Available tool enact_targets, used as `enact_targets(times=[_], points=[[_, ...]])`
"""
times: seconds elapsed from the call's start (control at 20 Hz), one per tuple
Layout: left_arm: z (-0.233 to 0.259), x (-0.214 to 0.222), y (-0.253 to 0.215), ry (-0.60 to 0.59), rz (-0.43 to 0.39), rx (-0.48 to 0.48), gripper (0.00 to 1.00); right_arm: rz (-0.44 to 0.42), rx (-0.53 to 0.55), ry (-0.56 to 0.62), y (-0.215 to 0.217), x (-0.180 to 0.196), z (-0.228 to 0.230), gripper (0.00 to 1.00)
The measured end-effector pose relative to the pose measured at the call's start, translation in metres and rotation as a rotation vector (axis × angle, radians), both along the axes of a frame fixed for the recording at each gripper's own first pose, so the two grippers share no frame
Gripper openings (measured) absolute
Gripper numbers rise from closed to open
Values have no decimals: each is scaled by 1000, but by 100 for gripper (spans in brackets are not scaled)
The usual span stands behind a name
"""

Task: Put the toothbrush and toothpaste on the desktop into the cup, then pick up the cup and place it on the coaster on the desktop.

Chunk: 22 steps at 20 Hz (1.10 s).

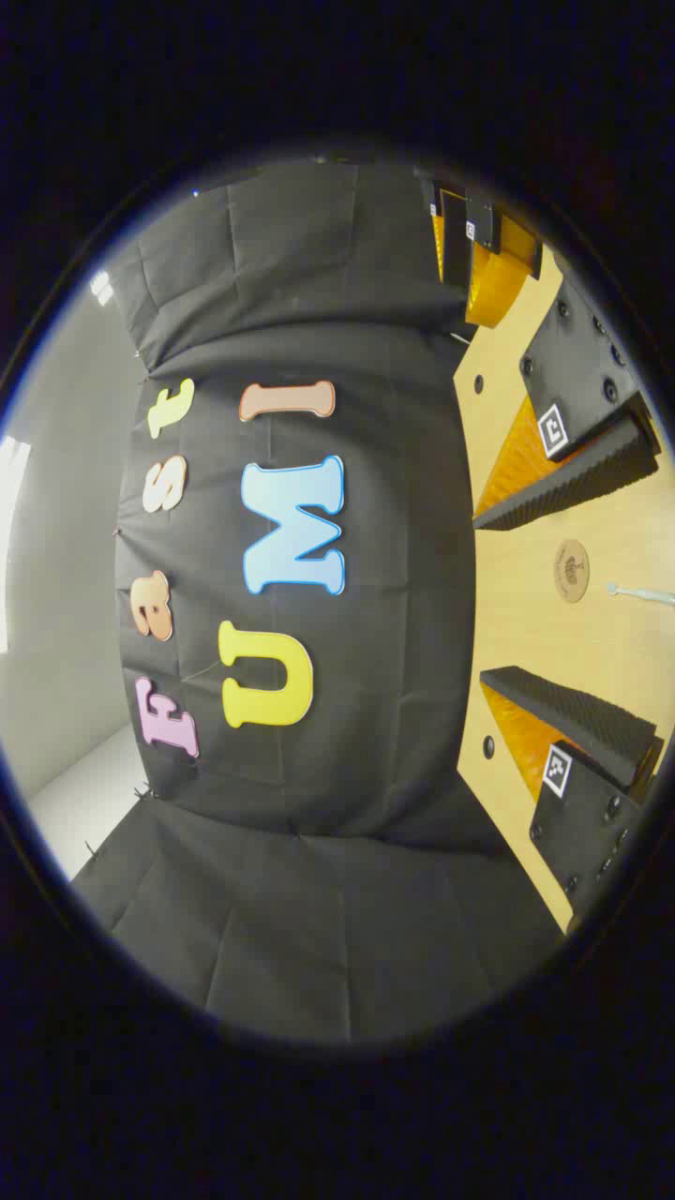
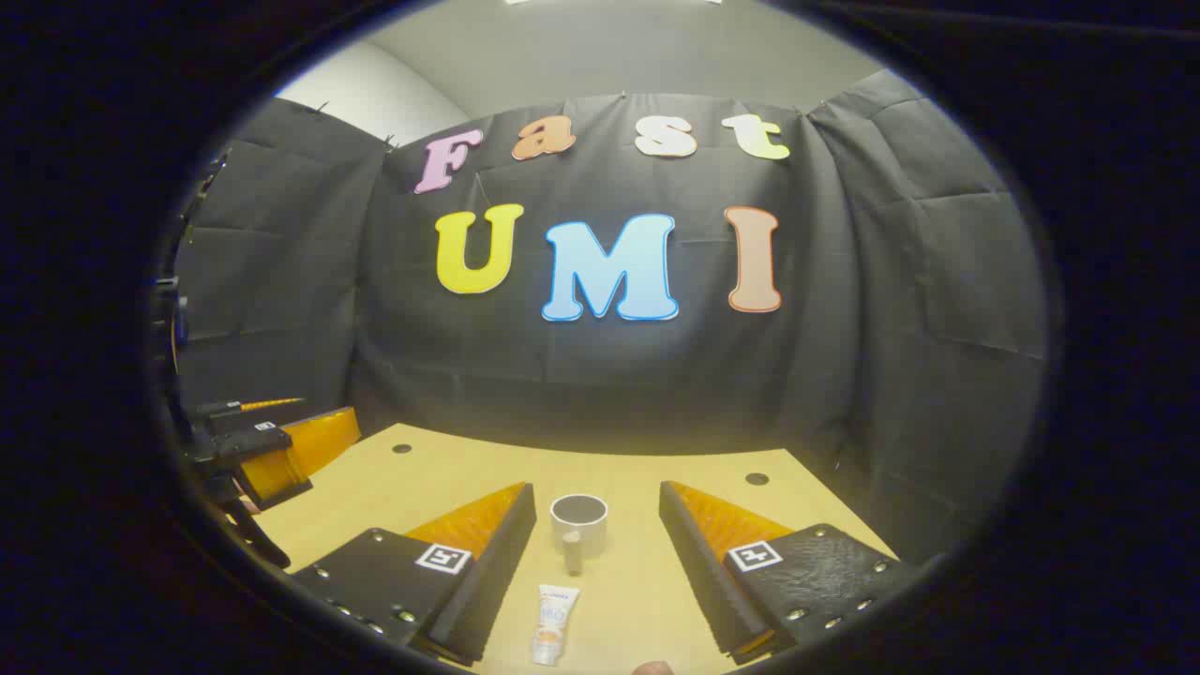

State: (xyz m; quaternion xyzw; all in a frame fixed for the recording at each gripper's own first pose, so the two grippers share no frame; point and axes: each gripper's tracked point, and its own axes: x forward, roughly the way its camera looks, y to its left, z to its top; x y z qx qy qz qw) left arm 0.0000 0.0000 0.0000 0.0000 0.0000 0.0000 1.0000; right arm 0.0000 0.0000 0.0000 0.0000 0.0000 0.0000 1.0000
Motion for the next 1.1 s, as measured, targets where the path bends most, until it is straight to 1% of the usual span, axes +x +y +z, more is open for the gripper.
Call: enact_targets(times=[0.15, 0.35, 0.5, 0.7, 0.8, 0.9, 0.95, 1.1], points=[[-1, 3, -1, 1, -6, 1, 94, -21, -57, -26, -4, 2, 5, 84], [-6, 5, -1, 10, -7, -6, 94, -19, -50, -61, 0, 0, 11, 84], [-8, 5, -2, 16, -11, 2, 95, -16, -46, -62, 3, -1, 10, 84], [-11, 3, -1, 19, -12, 8, 94, -12, -40, -6, 4, 1, -3, 84], [-18, 4, -1, 37, -10, -3, 94, -10, -23, 59, 7, 3, -16, 84], [-33, 6, 0, 81, -12, -14, 94, -4, -11, 116, 11, 7, -27, 84], [-40, 8, 0, 104, -9, -14, 95, 5, -7, 141, 14, 10, -31, 84], [-68, 16, -2, 183, -21, 2, 94, 42, -1, 215, 26, 16, -47, 84]])
